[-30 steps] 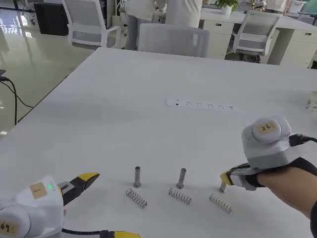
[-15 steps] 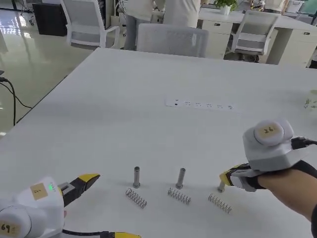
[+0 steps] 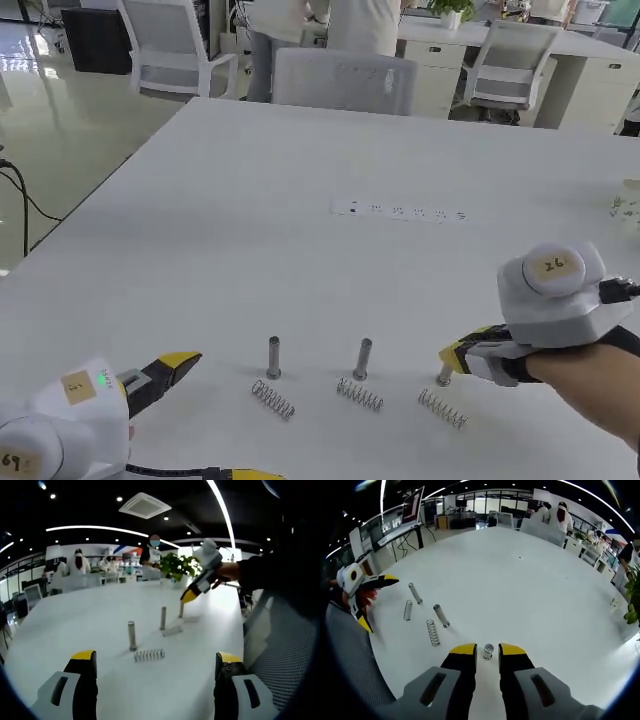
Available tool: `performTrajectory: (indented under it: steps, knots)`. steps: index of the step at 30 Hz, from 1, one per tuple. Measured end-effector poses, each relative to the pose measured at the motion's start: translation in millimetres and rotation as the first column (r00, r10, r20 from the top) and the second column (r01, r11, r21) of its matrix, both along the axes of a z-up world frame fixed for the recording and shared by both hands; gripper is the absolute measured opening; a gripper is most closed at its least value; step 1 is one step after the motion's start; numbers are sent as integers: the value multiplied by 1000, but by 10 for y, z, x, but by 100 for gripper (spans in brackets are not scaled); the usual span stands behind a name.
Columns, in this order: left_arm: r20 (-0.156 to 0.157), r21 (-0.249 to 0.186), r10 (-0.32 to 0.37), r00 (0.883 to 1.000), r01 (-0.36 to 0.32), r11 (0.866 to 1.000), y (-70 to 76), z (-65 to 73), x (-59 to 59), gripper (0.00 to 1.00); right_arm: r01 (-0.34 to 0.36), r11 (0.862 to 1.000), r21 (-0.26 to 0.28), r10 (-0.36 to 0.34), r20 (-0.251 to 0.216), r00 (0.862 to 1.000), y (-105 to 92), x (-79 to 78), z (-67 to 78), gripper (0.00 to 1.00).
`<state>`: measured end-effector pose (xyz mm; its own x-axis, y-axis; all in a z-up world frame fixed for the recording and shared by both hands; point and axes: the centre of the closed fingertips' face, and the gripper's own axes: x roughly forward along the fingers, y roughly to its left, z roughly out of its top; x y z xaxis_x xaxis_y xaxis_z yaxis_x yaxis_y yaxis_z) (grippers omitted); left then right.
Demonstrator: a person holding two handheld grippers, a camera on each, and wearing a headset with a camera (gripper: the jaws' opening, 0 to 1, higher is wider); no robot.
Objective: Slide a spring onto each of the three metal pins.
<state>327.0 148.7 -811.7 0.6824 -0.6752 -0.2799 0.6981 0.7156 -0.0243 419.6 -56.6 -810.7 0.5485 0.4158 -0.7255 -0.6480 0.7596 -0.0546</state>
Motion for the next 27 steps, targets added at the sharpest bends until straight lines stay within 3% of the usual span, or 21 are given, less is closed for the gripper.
performTrajectory:
  steps: [13,27]
  knots:
    - [-1,1,-4,1000,4,1000,0,-4,1,95,-17,1000,1,17,-7,1000,-71,-98,-21,18]
    - [-1,4,-8,1000,8,1000,-17,6,-8,95,-79,997,-25,76,-80,994,-77,-347,-222,17]
